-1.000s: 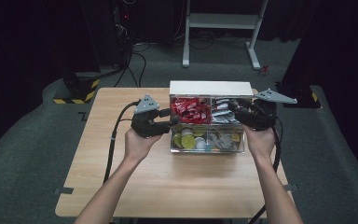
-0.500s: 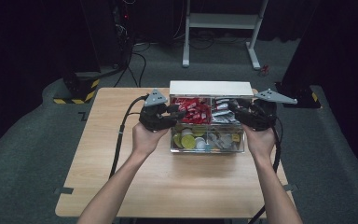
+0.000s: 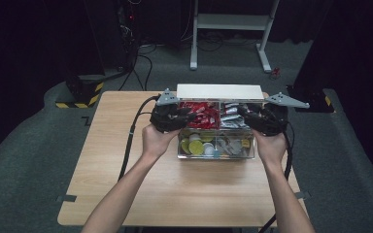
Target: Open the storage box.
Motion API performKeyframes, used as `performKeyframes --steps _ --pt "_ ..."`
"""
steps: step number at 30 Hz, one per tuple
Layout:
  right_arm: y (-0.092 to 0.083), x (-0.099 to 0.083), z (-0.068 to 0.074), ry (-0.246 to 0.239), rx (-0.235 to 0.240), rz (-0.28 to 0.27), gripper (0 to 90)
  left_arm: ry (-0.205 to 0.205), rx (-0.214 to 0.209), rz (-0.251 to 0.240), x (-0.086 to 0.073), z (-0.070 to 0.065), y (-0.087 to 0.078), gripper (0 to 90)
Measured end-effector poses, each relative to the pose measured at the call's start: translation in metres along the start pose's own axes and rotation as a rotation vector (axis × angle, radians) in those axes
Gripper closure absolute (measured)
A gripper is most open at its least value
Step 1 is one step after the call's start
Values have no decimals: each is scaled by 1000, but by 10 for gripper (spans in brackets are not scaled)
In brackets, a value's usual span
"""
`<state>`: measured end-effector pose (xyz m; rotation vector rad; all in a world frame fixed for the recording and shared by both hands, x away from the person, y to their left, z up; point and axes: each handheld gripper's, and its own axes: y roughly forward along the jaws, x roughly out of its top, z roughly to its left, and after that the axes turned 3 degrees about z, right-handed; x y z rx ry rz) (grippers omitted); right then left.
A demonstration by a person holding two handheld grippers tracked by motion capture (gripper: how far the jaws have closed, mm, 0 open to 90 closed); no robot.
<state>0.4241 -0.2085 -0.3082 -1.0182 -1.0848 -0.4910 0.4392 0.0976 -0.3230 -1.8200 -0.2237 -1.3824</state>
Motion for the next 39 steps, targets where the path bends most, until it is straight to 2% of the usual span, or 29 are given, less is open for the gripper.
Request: performKeyframes --steps 7,17,30,39 --pt "1 0 0 0 -2 3 525 6 12 18 3 -2 7 698" --pt "1 0 0 2 0 3 525 15 31 24 3 -3 10 790" --pt "1 0 0 6 -1 3 525 39 25 6 2 -3 1 824" --pt "1 0 0 9 3 2 525 20 1 -14 -1 -3 -6 824"
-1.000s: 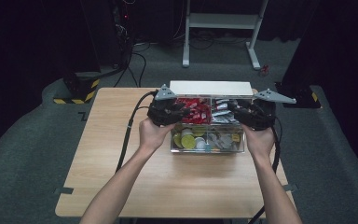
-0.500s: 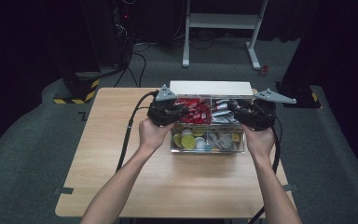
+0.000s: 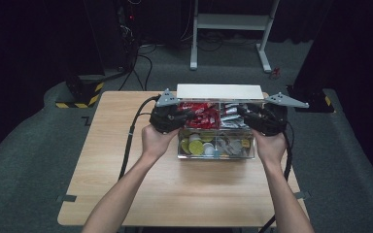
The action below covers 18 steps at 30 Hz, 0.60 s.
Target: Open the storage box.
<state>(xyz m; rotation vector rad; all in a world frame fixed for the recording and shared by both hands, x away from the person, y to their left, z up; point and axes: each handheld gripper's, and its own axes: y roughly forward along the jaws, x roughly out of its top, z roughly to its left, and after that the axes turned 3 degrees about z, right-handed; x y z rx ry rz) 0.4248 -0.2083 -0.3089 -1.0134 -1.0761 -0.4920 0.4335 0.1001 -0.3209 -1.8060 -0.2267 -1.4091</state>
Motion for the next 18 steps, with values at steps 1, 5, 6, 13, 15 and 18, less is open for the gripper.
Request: performKeyframes --steps 1,5,6,13,15,18 --pt "0 0 0 1 0 0 526 -4 -4 -4 -1 0 -1 825" --pt "0 0 -1 2 1 -1 525 -6 -9 -14 -2 0 -4 825" --pt "0 -1 -1 4 1 -3 525 -9 -12 -17 -2 1 -6 825" --pt "0 -1 -2 7 -1 -1 525 -4 -14 -29 -2 0 -12 825" --pt "0 -1 -2 8 -1 -1 525 -3 -16 -29 -3 0 -13 825" --pt "0 -1 -2 10 0 0 525 0 -17 -31 -3 0 -16 825"
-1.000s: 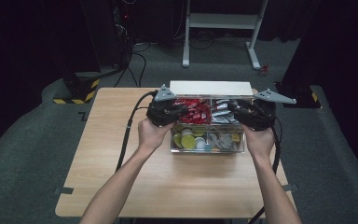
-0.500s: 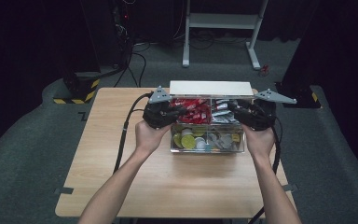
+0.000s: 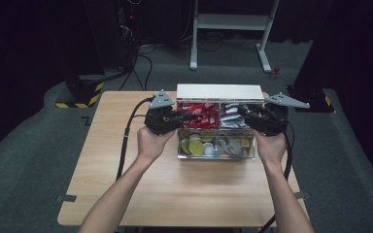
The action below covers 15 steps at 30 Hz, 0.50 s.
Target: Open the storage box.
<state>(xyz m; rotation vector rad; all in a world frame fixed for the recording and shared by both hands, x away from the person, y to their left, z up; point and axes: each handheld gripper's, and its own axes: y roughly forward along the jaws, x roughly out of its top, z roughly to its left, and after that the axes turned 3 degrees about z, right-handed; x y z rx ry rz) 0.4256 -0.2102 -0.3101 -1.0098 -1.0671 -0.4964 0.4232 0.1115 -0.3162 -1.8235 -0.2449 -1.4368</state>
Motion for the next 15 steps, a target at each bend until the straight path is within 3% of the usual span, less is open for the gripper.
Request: performKeyframes --steps 15 --pt "-1 0 0 2 -2 2 525 3 -4 -8 -5 0 -11 827"
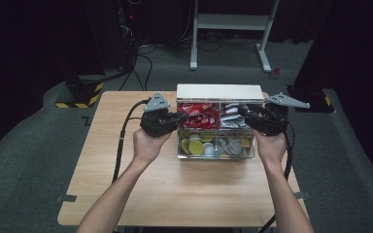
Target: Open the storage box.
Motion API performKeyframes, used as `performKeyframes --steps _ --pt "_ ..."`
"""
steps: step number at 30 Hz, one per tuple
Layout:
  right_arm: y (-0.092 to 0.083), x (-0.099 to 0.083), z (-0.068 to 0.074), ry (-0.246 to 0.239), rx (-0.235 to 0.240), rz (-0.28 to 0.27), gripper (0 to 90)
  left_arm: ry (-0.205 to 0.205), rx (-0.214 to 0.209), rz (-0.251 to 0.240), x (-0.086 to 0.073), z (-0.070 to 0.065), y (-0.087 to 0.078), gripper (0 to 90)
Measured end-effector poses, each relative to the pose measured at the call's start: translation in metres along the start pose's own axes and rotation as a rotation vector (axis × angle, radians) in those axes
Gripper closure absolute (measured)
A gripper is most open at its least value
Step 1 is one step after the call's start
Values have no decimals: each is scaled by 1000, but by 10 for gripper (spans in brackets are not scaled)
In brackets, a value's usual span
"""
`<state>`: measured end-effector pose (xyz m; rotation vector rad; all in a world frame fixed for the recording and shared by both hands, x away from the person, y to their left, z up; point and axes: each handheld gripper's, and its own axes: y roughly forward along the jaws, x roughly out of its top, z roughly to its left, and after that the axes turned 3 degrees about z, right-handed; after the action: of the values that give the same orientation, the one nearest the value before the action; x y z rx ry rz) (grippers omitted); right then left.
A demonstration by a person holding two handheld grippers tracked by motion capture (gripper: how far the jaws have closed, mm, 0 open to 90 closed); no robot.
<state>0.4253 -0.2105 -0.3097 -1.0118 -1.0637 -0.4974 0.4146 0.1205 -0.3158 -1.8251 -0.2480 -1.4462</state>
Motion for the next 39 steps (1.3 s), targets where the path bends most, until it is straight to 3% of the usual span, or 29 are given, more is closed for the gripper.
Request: performKeyframes --steps 14,24,39 --pt "0 0 1 -5 -7 2 524 -19 -12 -14 -9 4 -9 832" --pt "3 1 2 -10 -15 8 519 -7 -16 -16 -11 4 -17 836" --pt "3 1 3 -12 -21 14 517 -36 -23 -38 -20 9 -27 839"
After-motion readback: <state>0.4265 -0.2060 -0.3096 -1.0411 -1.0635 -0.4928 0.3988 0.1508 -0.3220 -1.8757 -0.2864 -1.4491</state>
